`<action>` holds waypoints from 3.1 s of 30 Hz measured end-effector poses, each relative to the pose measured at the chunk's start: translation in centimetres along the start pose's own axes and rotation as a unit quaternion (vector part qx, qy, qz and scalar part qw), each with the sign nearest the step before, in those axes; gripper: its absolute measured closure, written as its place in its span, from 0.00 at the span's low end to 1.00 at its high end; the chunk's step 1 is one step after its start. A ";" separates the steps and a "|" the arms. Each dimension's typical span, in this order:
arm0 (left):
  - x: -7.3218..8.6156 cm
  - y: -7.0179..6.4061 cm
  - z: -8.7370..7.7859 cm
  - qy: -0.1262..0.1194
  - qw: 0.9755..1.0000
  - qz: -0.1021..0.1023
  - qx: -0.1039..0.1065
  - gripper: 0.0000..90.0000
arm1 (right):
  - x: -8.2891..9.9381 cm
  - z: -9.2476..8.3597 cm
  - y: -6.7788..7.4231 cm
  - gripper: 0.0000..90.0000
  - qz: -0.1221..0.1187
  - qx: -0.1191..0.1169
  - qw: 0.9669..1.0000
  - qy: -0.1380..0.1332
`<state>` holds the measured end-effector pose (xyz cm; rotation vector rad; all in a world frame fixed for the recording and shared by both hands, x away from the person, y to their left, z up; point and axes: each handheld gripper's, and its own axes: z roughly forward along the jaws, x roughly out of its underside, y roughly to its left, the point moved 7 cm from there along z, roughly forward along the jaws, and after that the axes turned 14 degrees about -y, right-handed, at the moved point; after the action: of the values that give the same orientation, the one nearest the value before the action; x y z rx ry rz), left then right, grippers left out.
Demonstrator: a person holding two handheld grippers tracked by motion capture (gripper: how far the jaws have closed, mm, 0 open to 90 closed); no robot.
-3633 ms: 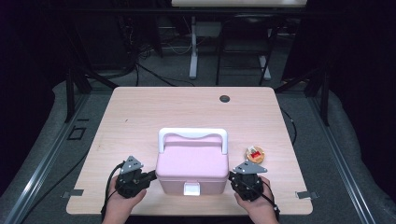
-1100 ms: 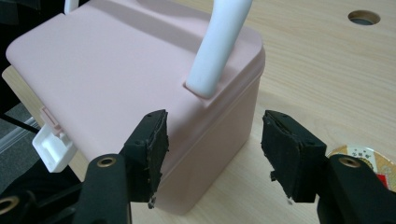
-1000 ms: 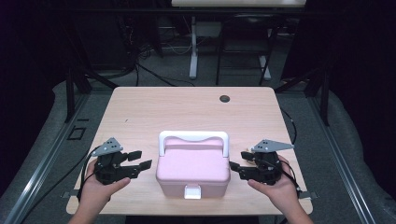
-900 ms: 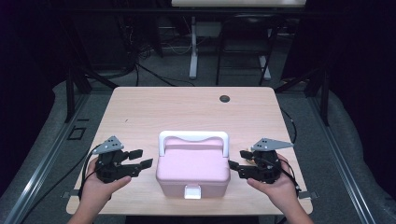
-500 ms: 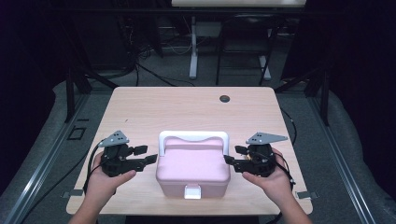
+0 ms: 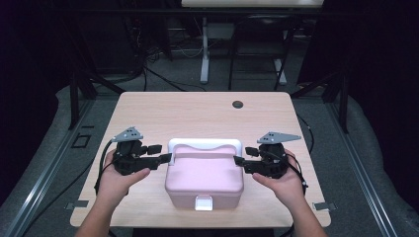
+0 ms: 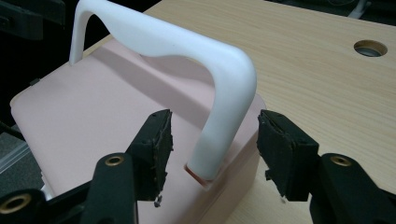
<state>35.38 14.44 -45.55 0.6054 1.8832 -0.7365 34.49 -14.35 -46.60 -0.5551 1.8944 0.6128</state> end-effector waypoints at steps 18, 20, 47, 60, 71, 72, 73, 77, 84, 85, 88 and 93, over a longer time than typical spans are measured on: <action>1.4 0.3 2.2 0.031 0.999 0.003 0.013 0.61 | 0.3 1.4 -0.2 0.63 0.018 -0.018 0.999 0.026; 1.5 0.1 2.3 0.029 0.999 0.002 0.015 0.65 | 0.4 1.4 -0.2 0.65 0.009 -0.015 0.999 0.027; 2.8 -0.8 1.2 0.039 0.999 0.029 0.021 0.77 | 0.8 -0.4 1.3 0.72 -0.040 -0.028 0.999 0.021; 2.8 -0.7 1.3 0.030 0.999 0.027 0.019 0.81 | 1.7 0.2 1.0 0.76 -0.028 -0.032 0.999 0.030; 2.8 -1.0 1.1 0.037 0.999 0.032 0.017 0.82 | 1.7 0.1 0.9 0.82 -0.030 -0.028 0.999 0.029; 2.8 -1.0 1.0 0.038 0.999 0.032 0.018 0.82 | 1.7 0.1 0.9 0.82 -0.031 -0.028 0.999 0.030; 2.8 -1.0 1.0 0.038 0.999 0.031 0.018 0.82 | 1.7 0.1 0.9 0.82 -0.031 -0.028 0.999 0.030; 2.7 -1.0 0.9 0.040 0.999 0.028 0.020 0.82 | 1.6 0.1 1.0 0.82 -0.029 -0.027 0.999 0.027; 1.4 -0.8 0.2 0.015 0.999 0.020 0.023 0.82 | 0.4 -0.1 1.1 0.82 -0.022 -0.035 0.999 0.008; 1.2 -0.7 0.2 0.008 1.000 0.019 0.022 0.82 | 0.2 -0.1 1.2 0.82 -0.022 -0.036 0.999 0.004; 1.2 -0.8 0.2 0.002 1.000 0.019 0.018 0.82 | -0.1 -0.2 1.2 0.82 -0.020 -0.034 0.999 -0.001; 0.9 -0.8 0.1 -0.008 1.000 0.022 0.019 0.77 | -0.3 -0.2 1.2 0.82 -0.013 -0.035 0.999 -0.007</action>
<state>34.52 13.89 -46.18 0.6600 1.8389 -0.7486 33.72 -13.54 -46.11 -0.6181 1.8556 0.6655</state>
